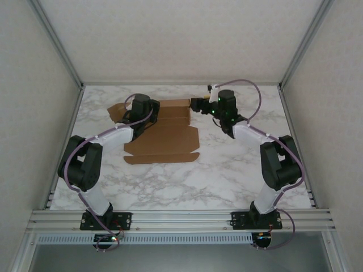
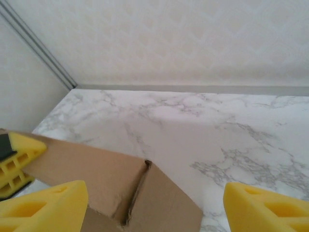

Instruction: Fold the paper box

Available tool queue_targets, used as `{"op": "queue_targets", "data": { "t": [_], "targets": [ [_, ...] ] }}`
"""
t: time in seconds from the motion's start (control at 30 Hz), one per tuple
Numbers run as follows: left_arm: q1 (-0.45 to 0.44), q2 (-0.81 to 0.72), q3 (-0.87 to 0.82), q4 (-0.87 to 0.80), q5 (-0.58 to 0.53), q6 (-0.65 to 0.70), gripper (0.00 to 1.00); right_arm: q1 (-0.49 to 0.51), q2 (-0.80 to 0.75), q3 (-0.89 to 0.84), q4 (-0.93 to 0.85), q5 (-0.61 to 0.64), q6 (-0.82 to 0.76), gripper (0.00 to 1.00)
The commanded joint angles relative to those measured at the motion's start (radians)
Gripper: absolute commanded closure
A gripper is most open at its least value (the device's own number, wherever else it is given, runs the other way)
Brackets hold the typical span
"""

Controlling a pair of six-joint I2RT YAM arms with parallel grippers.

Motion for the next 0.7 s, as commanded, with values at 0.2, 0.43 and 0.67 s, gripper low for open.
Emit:
{"op": "queue_targets", "data": {
  "t": [0.2, 0.43, 0.67],
  "targets": [
    [-0.009, 0.038, -0.049, -0.167, 0.018, 0.051, 1.00, 0.011, 0.131, 0.209, -0.315, -0.006, 0.104, 0.37],
    [-0.009, 0.042, -0.069, -0.151, 0.026, 0.054, 1.00, 0.012, 0.143, 0.188, -0.315, -0.052, 0.082, 0.41],
    [-0.010, 0.056, -0.073, -0.144, 0.021, 0.055, 1.00, 0.019, 0.117, 0.177, -0.297, -0.083, 0.072, 0.40]
  ]
}}
